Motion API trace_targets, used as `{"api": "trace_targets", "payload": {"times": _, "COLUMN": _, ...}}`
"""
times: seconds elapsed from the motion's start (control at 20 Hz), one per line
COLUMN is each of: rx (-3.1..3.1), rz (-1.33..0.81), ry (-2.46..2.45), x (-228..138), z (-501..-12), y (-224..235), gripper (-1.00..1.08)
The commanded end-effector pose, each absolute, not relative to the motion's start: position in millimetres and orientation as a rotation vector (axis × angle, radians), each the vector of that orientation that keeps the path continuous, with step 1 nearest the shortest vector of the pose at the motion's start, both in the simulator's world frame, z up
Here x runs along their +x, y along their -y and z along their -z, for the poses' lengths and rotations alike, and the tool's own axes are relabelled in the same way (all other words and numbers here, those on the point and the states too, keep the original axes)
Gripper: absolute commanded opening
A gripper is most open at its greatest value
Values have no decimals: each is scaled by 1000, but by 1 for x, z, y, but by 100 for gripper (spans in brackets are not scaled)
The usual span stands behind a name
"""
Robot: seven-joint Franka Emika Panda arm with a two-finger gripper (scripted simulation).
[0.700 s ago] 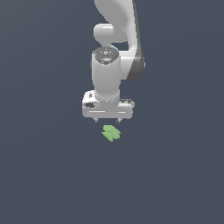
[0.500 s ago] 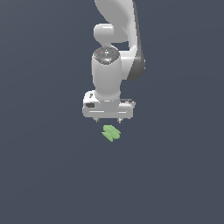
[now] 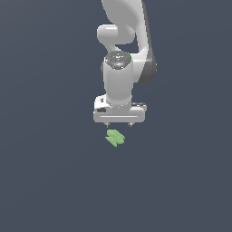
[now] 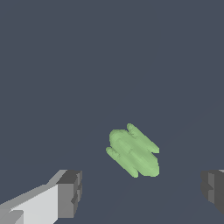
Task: Pick up the object and move it to a goal position.
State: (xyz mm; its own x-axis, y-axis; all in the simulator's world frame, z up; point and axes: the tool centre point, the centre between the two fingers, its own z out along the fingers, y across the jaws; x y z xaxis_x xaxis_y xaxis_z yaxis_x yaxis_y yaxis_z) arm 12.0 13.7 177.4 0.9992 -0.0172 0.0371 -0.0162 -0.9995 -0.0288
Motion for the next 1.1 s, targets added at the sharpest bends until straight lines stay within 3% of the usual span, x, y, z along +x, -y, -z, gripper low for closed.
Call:
{"api": "trace_targets", "payload": {"times": 0.0, "rx": -3113, "rz": 59, "ry": -25, "x": 12, "z": -177, "y": -13, "gripper": 100}}
{"api": "trace_targets", "payload": {"times": 1.05, "rx": -3089, "rz": 31, "ry": 561, "x": 2, "z": -128, "y": -2, "gripper": 100}}
